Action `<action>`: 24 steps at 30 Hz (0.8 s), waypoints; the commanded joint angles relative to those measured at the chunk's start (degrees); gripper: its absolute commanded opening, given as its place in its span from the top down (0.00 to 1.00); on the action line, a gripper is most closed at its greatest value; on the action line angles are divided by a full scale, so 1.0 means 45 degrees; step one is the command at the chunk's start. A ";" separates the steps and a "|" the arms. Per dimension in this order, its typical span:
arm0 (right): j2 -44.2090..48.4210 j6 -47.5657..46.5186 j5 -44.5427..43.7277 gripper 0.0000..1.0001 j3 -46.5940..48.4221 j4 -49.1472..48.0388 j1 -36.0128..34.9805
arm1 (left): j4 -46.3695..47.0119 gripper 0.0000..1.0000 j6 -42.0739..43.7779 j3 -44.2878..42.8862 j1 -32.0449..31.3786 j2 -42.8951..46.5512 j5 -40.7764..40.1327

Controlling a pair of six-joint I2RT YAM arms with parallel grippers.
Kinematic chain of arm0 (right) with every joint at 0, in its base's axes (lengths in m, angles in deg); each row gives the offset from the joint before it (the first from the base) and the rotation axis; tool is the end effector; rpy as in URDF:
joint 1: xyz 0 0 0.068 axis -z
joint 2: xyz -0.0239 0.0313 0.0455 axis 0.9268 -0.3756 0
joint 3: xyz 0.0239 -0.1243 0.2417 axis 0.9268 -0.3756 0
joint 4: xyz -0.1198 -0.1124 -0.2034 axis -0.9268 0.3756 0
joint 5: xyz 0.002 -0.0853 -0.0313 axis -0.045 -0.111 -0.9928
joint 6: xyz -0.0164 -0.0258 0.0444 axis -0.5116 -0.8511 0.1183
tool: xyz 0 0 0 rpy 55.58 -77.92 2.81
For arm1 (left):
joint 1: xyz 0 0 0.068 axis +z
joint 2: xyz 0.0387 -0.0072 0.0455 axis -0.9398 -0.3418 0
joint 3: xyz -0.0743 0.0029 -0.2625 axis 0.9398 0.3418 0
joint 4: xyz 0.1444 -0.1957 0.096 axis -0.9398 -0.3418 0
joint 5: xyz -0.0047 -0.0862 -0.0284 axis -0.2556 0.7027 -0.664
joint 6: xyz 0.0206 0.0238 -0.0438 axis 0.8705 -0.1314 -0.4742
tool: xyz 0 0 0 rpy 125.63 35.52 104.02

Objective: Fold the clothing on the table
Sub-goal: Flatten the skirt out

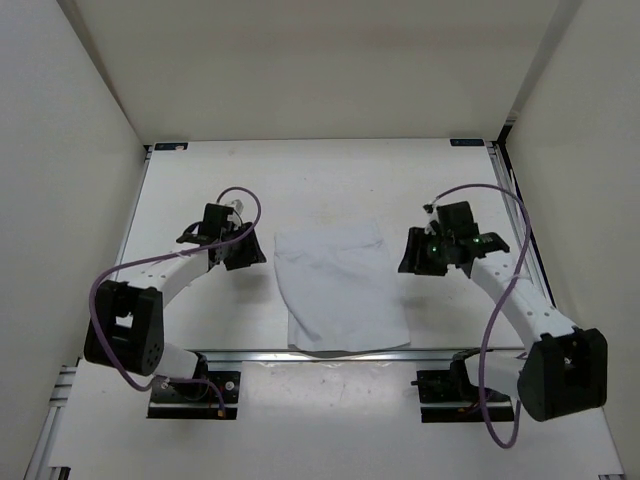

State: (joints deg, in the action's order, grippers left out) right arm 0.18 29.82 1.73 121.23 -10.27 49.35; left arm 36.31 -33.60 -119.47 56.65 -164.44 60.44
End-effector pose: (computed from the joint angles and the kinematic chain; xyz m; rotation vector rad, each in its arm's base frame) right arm 0.2127 0.0784 0.2441 -0.0718 2.5818 0.4863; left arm 0.2601 -0.0680 0.1855 -0.2207 2.6084 -0.4714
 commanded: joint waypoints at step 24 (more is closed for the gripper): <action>-0.8532 -0.1137 0.4185 0.54 0.4891 -0.4658 0.2589 | 0.5499 0.40 -0.0682 -0.1113 0.0430 -0.4089 0.2157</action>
State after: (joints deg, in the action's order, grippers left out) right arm -37.20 24.53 17.64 139.99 -29.24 61.72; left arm 54.95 -34.52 -124.35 57.78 -181.95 67.68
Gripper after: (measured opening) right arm 0.461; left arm 0.605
